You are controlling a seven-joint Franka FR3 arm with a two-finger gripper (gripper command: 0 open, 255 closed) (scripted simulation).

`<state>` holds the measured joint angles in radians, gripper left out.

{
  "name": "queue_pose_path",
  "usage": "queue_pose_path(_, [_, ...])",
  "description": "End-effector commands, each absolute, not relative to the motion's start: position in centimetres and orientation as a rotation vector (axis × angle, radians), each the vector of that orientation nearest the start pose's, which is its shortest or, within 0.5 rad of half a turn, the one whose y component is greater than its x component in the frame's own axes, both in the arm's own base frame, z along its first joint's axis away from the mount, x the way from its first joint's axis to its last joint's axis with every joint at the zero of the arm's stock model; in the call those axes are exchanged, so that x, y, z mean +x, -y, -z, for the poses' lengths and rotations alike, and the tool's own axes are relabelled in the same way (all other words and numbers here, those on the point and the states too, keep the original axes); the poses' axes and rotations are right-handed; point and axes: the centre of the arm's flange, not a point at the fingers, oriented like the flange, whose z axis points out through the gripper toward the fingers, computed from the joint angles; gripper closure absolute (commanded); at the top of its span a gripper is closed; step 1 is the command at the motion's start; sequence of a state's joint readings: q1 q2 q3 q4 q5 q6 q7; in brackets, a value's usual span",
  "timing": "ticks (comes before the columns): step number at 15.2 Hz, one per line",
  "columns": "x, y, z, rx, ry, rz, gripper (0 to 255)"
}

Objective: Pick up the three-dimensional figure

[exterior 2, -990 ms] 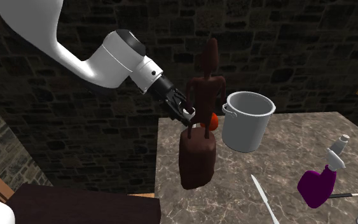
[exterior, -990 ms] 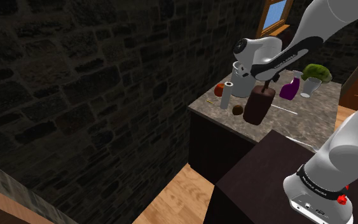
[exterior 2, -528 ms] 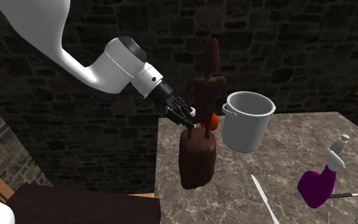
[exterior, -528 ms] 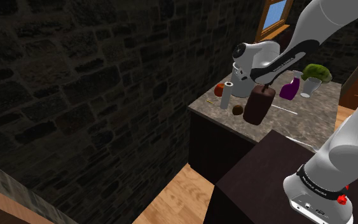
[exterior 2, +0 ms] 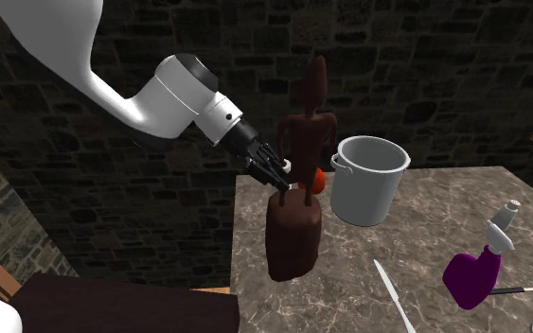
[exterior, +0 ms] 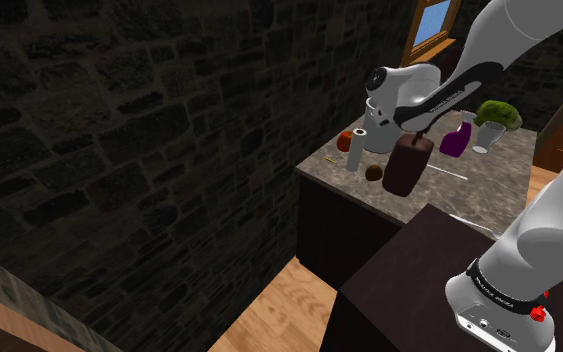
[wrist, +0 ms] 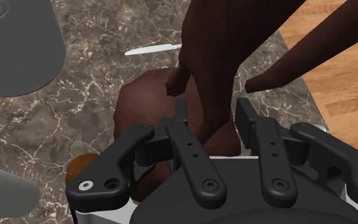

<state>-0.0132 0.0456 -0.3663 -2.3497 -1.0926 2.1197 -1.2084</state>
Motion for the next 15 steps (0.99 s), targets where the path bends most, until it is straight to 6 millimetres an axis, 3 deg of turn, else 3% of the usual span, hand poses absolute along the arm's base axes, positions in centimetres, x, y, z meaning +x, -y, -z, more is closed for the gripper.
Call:
queue_pose_path(1, [44.2,22.0,-31.9,-2.32,2.317,-1.36,255])
queue_pose_path(15, [44.2,22.0,-38.8,-2.32,2.317,-1.36,255])
